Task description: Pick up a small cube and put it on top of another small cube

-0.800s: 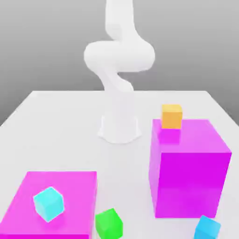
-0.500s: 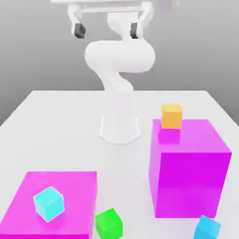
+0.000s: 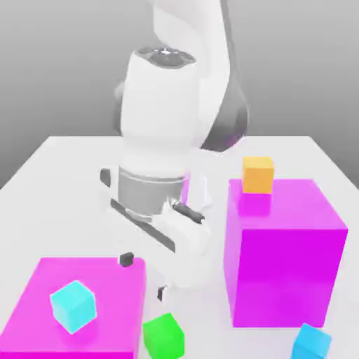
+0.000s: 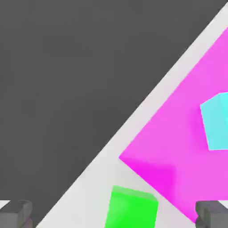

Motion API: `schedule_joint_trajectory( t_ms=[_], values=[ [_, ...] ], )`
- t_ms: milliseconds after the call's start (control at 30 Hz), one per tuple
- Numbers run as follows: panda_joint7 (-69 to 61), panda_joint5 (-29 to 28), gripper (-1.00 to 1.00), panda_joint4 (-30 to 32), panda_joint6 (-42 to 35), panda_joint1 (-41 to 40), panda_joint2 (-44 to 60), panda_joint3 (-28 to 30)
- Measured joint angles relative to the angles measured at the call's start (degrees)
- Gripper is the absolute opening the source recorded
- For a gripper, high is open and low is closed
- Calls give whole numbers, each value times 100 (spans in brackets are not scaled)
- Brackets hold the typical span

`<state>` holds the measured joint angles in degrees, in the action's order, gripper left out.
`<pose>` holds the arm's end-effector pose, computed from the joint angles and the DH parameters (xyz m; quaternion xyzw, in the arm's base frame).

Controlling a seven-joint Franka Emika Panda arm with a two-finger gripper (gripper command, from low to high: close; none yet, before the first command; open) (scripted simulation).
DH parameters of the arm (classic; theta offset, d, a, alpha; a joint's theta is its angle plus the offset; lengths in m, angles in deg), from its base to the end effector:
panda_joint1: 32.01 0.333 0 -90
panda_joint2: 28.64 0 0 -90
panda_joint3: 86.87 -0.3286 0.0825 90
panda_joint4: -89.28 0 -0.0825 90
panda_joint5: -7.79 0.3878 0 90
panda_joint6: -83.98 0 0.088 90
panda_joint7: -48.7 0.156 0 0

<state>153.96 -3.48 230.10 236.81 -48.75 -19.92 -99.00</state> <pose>0.4949 -0.0356 0.2038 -0.6409 0.7663 -0.0445 0.0041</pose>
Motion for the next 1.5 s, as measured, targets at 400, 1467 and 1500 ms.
schedule_joint_trajectory(
  t_ms=[400, 1467, 1500],
  values=[
    [645, -44, -100, -83, 1081, 330, 1532, 386],
    [-2905, 1529, -100, 833, -3624, 2038, -4087, -190],
    [-3073, 1628, -100, 866, -3779, 2177, -4292, -157]
  ],
)
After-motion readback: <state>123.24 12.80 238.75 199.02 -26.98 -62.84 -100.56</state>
